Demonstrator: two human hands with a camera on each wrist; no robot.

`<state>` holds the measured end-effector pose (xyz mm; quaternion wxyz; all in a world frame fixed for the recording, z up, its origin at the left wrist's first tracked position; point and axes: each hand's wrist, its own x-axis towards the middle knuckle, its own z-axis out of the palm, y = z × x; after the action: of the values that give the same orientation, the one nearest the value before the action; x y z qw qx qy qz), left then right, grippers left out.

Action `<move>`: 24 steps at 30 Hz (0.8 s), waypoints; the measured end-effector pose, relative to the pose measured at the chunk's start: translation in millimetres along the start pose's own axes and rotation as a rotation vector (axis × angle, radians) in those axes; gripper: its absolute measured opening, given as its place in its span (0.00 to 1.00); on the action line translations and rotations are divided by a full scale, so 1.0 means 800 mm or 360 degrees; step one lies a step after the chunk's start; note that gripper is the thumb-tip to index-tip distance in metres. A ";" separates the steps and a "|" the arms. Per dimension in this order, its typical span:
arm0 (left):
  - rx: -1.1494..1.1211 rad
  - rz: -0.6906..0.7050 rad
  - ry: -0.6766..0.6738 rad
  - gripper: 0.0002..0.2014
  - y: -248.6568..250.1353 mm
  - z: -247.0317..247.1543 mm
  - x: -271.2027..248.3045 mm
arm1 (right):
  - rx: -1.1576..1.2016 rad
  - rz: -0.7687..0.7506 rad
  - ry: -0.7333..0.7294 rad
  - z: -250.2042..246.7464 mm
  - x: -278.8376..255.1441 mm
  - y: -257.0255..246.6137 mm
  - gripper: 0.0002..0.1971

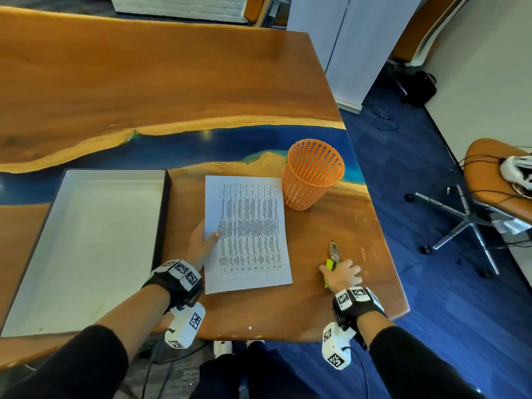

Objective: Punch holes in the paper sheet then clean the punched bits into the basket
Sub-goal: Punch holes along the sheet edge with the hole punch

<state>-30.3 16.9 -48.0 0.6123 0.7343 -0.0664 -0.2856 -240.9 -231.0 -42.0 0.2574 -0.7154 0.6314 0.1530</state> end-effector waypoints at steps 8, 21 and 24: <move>-0.0062 0.0164 0.0186 0.23 0.030 -0.050 0.019 | 0.0828 -0.0489 -0.0384 0.037 -0.054 -0.085 0.09; -0.0112 0.0423 0.0537 0.24 0.108 -0.098 0.051 | 0.0838 -0.1004 -0.1178 0.098 -0.157 -0.150 0.10; -0.0129 0.0416 0.0538 0.24 0.107 -0.096 0.053 | 0.0891 -0.1004 -0.1301 0.103 -0.168 -0.154 0.05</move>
<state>64.9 43.5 24.8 0.6756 0.7316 -0.0459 -0.0790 -132.2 -65.2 -15.1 0.6922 -0.6565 0.2538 0.1597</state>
